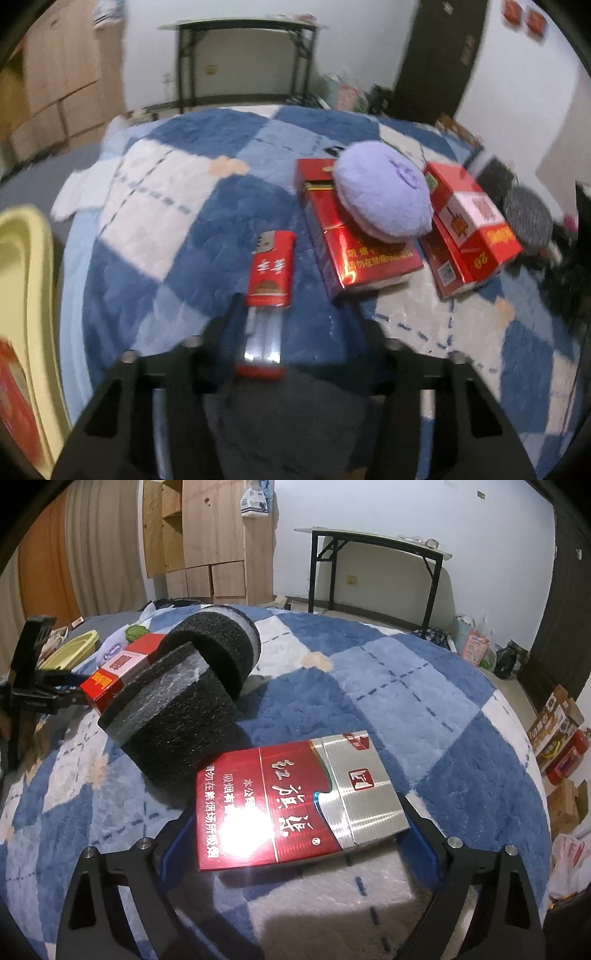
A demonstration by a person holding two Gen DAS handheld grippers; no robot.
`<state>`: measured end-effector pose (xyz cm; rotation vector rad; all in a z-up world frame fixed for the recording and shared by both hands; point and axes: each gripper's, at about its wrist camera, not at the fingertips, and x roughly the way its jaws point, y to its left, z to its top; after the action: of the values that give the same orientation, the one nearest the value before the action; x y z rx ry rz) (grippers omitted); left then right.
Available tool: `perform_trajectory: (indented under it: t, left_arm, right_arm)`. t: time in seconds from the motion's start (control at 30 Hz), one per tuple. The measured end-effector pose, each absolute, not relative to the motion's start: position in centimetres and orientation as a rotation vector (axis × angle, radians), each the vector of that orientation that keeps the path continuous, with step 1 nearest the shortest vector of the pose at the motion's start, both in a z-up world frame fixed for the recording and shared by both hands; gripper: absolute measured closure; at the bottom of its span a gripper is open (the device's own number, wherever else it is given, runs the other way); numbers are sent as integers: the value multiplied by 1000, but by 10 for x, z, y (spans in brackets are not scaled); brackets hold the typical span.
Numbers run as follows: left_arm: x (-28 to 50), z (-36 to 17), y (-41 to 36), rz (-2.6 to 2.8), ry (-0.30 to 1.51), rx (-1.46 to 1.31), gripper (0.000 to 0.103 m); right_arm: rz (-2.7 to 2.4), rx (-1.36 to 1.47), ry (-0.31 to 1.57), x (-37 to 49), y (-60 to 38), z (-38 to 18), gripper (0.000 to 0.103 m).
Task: Organize rigid objects
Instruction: 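Grasp the red lighter with left tool while right tool grasps red-and-silver pack, then carry lighter and pack to the yellow tray and release both tools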
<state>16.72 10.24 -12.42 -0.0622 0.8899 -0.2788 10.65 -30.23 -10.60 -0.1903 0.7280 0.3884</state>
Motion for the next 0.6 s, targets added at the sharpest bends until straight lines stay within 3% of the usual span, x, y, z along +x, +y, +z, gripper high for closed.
perform_trajectory:
  t: [0.07,0.37,0.6]
  left_arm:
    - [163,-124,107,-243,885,-120,79]
    - [161,-129,95,-155,856,-104,79]
    - [145,-100,76,-98,847,-95,79]
  right_arm:
    - [384,-198,727,105,-301,-106,8]
    - [375,-204,729,104,-301,-106,9]
    - [356,-195,686,94,-303,-97,10]
